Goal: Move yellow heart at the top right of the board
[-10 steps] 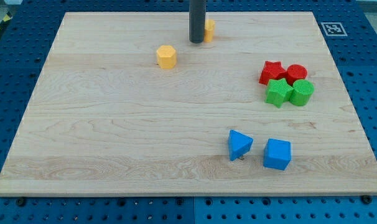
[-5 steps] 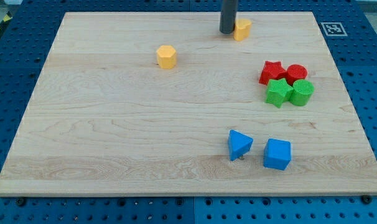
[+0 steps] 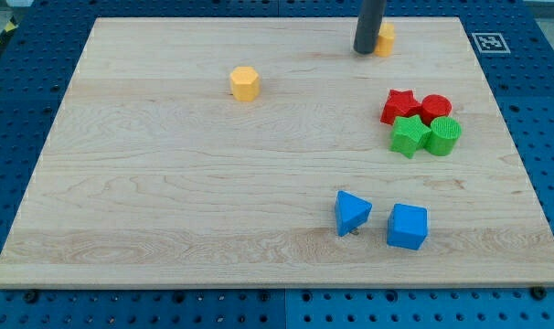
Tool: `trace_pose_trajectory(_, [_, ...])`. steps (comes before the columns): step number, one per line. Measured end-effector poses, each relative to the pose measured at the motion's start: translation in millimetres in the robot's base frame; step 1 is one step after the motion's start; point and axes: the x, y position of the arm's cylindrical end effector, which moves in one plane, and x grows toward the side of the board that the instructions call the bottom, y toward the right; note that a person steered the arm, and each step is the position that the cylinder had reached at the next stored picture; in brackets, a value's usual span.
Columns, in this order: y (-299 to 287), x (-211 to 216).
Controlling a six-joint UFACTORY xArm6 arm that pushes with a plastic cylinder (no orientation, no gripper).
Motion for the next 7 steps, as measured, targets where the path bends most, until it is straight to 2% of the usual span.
trace_pose_trajectory(3, [16, -26])
trace_pose_trajectory(4, [38, -20])
trace_pose_trajectory(6, [82, 8])
trace_pose_trajectory(7, [104, 46])
